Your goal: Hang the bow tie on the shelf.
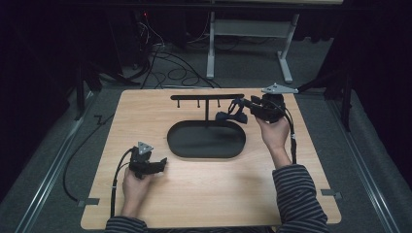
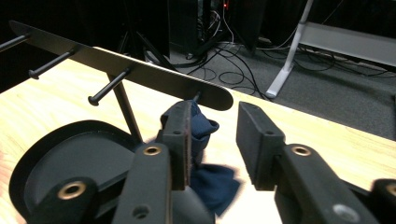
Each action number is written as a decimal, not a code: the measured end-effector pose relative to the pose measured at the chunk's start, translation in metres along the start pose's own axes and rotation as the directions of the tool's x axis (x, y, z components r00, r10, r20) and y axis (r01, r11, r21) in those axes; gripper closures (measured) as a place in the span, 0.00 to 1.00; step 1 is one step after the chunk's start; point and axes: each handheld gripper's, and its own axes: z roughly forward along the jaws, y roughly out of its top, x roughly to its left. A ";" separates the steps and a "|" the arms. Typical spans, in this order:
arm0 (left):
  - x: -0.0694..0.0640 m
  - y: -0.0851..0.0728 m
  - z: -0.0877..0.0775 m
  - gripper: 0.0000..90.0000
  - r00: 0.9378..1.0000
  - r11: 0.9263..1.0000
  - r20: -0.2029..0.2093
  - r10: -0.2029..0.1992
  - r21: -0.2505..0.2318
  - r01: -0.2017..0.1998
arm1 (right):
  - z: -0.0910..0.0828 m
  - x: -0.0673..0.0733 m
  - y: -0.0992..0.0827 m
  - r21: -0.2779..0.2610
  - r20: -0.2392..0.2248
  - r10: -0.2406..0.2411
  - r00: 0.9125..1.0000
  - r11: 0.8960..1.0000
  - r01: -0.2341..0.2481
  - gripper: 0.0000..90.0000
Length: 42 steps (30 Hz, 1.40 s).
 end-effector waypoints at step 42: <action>0.000 0.000 0.000 0.21 1.000 1.000 0.001 0.001 0.002 -0.001 | -0.052 -0.016 -0.019 -0.029 -0.036 0.047 0.998 0.998 -0.048 0.62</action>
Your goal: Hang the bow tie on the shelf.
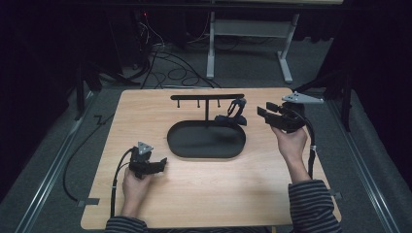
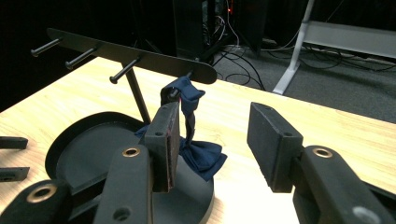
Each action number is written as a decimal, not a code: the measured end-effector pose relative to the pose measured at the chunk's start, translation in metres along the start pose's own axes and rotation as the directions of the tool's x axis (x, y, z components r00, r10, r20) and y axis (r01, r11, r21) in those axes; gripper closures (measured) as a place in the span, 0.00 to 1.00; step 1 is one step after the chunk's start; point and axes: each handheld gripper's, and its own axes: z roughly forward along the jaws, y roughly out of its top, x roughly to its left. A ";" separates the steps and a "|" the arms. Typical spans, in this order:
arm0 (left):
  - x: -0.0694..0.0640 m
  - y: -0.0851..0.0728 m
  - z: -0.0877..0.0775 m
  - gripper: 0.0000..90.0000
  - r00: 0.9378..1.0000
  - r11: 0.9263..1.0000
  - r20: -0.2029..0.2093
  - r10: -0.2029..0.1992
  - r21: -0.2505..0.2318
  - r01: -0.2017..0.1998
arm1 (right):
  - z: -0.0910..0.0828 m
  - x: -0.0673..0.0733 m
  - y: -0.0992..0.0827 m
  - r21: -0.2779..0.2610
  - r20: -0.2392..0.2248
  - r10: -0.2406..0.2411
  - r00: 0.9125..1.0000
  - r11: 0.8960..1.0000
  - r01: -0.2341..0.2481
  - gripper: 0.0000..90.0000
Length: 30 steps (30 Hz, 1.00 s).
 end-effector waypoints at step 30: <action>0.000 0.000 0.000 0.21 1.000 1.000 -0.001 0.001 0.000 -0.001 | -0.039 -0.004 -0.022 -0.038 -0.006 0.017 1.000 0.999 -0.017 0.61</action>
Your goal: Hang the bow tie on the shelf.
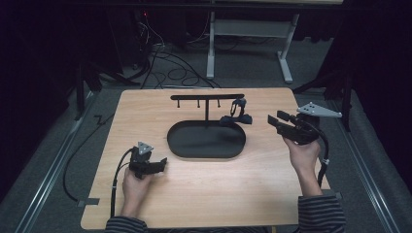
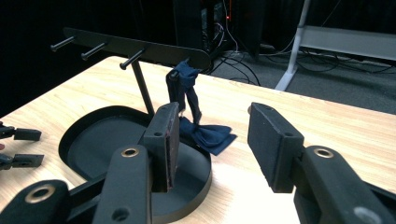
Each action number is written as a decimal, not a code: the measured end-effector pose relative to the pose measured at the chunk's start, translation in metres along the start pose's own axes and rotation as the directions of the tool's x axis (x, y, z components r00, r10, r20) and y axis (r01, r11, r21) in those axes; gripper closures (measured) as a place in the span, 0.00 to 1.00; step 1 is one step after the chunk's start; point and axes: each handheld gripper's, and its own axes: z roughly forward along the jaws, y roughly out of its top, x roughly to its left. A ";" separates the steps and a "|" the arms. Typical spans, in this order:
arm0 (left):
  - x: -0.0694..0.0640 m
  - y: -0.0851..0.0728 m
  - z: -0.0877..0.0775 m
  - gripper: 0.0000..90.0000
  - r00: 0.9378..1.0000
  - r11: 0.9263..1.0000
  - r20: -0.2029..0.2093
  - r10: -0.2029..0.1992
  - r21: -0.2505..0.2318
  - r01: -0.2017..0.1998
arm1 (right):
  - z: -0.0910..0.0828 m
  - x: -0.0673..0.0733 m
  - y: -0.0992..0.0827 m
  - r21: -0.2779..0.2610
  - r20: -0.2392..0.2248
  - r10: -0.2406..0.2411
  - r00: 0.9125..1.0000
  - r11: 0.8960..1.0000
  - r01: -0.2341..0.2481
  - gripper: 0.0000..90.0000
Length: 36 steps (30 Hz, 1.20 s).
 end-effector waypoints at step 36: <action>0.000 0.000 0.000 0.21 1.000 1.000 0.000 0.000 0.000 0.000 | -0.027 -0.001 -0.033 -0.022 -0.010 0.026 1.000 0.999 -0.026 0.59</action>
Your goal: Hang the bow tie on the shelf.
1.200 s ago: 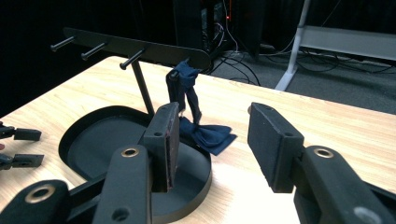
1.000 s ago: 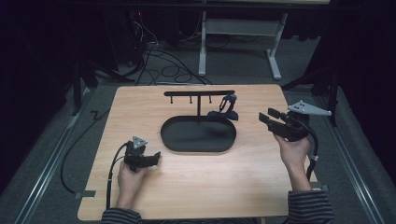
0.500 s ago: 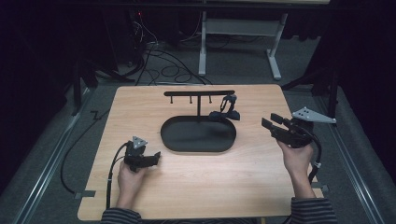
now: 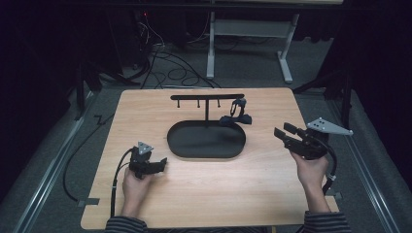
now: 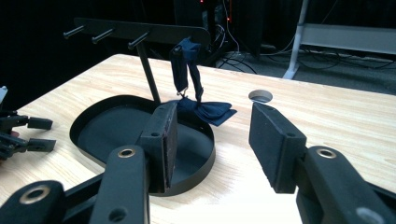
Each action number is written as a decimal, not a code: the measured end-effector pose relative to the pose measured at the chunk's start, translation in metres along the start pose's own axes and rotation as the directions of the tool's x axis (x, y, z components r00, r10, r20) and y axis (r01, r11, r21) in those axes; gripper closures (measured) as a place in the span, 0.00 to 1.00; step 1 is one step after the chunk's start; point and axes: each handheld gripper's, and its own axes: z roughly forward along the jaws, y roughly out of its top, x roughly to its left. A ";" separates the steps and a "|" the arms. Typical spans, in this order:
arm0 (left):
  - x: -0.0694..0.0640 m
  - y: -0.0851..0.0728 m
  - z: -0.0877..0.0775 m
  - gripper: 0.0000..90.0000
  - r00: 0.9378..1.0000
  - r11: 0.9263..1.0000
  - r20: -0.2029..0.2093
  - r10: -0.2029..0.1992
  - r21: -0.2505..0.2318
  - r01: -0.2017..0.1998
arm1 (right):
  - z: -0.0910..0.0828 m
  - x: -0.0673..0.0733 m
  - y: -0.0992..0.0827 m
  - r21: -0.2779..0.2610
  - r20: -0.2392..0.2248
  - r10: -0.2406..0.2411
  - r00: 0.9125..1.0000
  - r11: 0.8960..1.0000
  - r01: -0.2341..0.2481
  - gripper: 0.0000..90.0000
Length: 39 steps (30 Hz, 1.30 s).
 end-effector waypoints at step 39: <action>0.000 0.000 0.000 0.21 1.000 1.000 0.000 0.000 0.000 0.000 | 0.010 0.002 -0.044 0.051 -0.036 0.062 0.997 0.997 -0.060 0.57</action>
